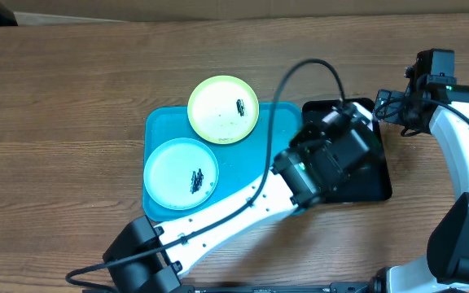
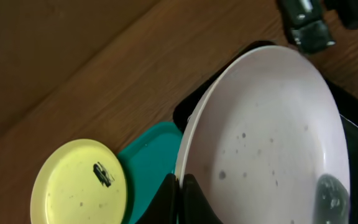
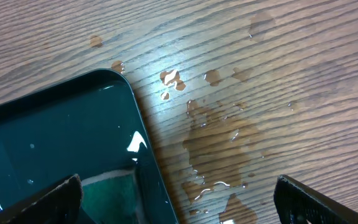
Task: Clean dirty plates on tray and stack at the side
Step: 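Lift the cream plate with the left gripper and swing it leftward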
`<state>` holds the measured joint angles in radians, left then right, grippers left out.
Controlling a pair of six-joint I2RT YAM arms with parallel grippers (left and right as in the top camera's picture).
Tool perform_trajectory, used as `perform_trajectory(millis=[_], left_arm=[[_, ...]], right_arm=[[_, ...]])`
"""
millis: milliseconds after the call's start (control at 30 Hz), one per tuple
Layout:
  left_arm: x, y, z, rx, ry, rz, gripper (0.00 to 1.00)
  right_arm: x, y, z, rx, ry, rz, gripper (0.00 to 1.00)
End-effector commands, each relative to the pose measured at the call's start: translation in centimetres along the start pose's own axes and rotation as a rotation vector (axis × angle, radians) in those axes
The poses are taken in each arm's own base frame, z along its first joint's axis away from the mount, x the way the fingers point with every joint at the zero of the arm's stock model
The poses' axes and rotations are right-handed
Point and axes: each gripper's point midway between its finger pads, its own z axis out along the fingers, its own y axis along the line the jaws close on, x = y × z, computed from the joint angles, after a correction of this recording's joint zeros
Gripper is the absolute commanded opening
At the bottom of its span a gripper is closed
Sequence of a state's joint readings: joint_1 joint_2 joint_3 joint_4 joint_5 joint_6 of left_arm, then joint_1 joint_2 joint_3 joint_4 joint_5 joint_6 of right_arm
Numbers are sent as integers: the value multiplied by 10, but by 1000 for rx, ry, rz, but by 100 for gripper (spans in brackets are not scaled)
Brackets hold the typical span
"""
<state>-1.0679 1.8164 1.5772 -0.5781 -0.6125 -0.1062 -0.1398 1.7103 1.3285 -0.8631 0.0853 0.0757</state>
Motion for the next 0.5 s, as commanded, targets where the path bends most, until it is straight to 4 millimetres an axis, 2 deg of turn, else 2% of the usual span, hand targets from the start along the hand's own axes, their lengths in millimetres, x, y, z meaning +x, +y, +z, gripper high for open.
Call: perform_trajectory(millis=[0, 200, 467], left_arm=[[-11, -2, -9, -62, -41, 71, 4], [-8, -13, -16, -56, -42, 110, 4], [4, -9, -10, -53, 2, 23, 4]], right_arm=[[-3, -1, 0, 3, -8, 9, 100], [-3, -1, 0, 3, -8, 9, 100], [-3, -1, 0, 3, -8, 9, 100]])
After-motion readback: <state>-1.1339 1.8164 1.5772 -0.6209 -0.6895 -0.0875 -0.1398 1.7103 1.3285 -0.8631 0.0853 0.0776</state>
